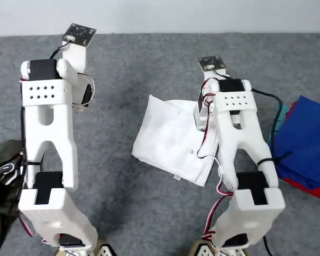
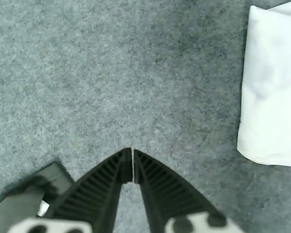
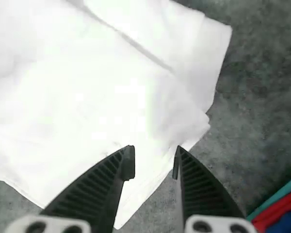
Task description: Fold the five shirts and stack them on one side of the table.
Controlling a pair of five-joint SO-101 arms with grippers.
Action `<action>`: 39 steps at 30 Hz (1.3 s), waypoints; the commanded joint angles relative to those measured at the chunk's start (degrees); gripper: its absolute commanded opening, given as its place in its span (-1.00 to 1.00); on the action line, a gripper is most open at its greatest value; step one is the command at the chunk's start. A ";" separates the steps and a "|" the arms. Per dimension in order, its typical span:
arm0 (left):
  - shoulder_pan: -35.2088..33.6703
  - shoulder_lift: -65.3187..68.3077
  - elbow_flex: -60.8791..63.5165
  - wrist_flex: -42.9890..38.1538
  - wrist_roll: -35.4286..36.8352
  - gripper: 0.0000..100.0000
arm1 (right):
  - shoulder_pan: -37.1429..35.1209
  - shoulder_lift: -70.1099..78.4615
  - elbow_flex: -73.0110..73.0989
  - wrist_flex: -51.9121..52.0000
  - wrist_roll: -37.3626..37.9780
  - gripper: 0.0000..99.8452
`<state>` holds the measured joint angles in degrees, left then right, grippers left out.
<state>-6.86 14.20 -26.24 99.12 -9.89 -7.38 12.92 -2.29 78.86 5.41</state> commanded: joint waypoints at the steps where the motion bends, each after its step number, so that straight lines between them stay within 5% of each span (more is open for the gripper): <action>1: 0.00 -2.99 -0.92 1.32 -0.35 -0.97 | -0.13 -0.40 -4.66 1.63 -0.35 -0.73; 27: 0.00 -3.08 3.82 1.32 -2.46 -0.97 | 2.15 9.19 -8.09 -2.24 -0.09 -0.73; 33: 0.00 -3.08 3.82 1.32 -2.46 -0.97 | 2.59 9.10 -10.64 -3.03 0.00 -0.99; 39: -0.09 -3.08 3.82 1.32 -2.46 -0.97 | 2.24 9.10 -10.90 -3.56 6.42 -0.98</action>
<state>-6.86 14.20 -22.29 99.30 -12.09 -4.48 22.59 -10.11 76.22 8.84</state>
